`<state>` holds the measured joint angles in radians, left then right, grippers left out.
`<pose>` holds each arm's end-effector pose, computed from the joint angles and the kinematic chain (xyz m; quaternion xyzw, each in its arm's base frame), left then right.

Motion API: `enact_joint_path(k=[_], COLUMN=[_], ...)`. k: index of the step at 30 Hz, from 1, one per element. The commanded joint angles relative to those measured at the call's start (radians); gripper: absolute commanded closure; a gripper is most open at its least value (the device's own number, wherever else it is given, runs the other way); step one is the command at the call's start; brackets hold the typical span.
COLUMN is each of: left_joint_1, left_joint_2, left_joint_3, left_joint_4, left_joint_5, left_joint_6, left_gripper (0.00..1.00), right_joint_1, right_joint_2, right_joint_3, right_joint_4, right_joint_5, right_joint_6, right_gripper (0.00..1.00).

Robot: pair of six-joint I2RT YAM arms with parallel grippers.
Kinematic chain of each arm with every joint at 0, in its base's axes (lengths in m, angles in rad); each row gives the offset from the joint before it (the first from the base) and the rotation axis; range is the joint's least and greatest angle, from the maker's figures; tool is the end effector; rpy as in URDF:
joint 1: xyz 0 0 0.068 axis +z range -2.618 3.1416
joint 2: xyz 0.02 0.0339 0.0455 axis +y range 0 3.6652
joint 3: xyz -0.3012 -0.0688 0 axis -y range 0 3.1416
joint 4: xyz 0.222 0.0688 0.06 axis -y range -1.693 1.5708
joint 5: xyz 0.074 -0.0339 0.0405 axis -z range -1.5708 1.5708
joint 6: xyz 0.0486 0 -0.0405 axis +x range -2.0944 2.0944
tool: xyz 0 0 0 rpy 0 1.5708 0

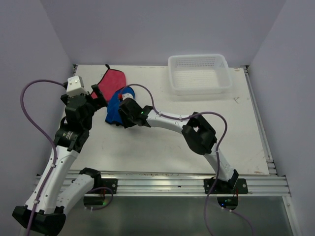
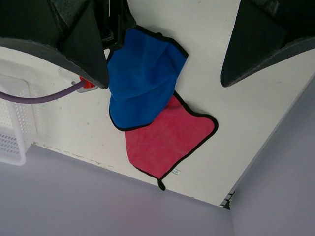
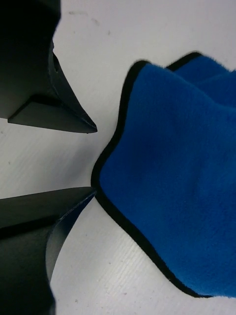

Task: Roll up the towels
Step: Move the towel to the center of the board

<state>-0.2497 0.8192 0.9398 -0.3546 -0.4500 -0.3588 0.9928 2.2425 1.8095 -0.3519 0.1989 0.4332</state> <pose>0.1429 -0.0146 0.3925 -0.1798 0.7564 -0.0139 0.6288 0.2922 0.4304 0.2246 -0.2173 0.8940 0.1799 0.3482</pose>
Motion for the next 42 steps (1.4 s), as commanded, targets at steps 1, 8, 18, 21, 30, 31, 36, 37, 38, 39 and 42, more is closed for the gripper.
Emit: enact_joint_path(k=[1, 8, 18, 21, 30, 31, 36, 37, 38, 39, 42], left_joint_1=[0.006, 0.006, 0.006, 0.006, 0.009, 0.010, 0.013, 0.013, 0.013, 0.013, 0.013], left_joint_2=[-0.017, -0.020, -0.015, -0.014, -0.006, -0.006, 0.001, 0.006, 0.009, 0.012, 0.028], left_joint_3=[0.013, 0.013, 0.011, 0.011, 0.008, 0.008, 0.004, 0.004, 0.002, 0.002, -0.001], left_joint_4=[0.013, 0.014, 0.017, 0.016, 0.017, 0.017, 0.020, 0.022, 0.022, 0.022, 0.025], left_joint_5=[-0.013, 0.000, 0.011, 0.013, -0.007, -0.009, -0.022, -0.024, -0.027, -0.030, -0.012], left_joint_6=[-0.020, -0.023, -0.020, -0.019, -0.012, -0.012, -0.006, -0.006, -0.006, -0.005, -0.005], left_gripper=[0.00, 0.00, 0.00, 0.00, 0.00, 0.00, 0.00, 0.00, 0.00, 0.00, 0.00], right_joint_1=[-0.006, -0.005, -0.003, -0.005, -0.006, -0.009, -0.046, -0.055, -0.068, -0.080, -0.154], right_joint_2=[0.051, 0.147, 0.158, 0.132, -0.185, -0.269, -0.460, -0.513, -0.544, -0.573, -0.688], right_joint_3=[0.085, 0.154, 0.097, 0.080, -0.030, -0.077, -0.176, -0.224, -0.257, -0.295, -0.467], right_joint_4=[-0.061, -0.099, -0.085, -0.088, -0.137, -0.125, -0.140, -0.144, -0.137, -0.125, -0.088], right_joint_5=[0.077, 0.140, 0.142, 0.140, 0.181, 0.175, 0.145, 0.146, 0.145, 0.136, 0.071], right_joint_6=[-0.016, -0.044, -0.022, -0.021, -0.067, -0.067, -0.057, -0.047, -0.034, -0.021, 0.044], right_gripper=[0.49, 0.51, 0.72, 0.83, 1.00, 1.00, 1.00, 1.00, 1.00, 1.00, 1.00])
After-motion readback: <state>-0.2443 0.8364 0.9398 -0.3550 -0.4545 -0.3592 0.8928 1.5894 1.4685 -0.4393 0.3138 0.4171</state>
